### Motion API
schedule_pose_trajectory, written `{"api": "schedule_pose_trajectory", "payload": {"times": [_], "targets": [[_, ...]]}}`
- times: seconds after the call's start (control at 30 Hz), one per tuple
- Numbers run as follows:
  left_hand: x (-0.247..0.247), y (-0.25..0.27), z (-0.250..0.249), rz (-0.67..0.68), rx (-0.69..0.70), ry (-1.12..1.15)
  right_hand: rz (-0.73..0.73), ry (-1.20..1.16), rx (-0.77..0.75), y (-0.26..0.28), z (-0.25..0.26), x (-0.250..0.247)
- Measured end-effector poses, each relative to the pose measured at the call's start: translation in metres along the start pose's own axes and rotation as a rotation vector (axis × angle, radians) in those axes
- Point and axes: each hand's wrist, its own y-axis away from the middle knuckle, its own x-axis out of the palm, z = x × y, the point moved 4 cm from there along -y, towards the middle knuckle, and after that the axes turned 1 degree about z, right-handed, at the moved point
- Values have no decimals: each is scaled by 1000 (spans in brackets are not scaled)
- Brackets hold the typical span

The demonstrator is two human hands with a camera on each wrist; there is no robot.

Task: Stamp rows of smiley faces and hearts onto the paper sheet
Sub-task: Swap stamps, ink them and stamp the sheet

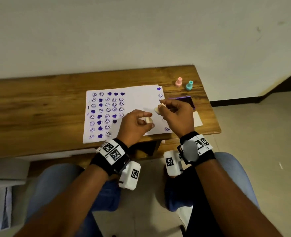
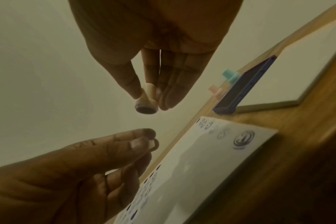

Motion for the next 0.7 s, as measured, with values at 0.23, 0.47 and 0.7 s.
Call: {"api": "schedule_pose_trajectory", "payload": {"times": [0.23, 0.47, 0.7], "targets": [[-1, 35, 19, -77, -49, 253, -11, -183, 89, 23, 2, 17], [-3, 18, 14, -170, -4, 319, -34, -370, 153, 19, 0, 21], [5, 5, 20, -157, 2, 281, -31, -382, 176, 4, -8, 19]]}}
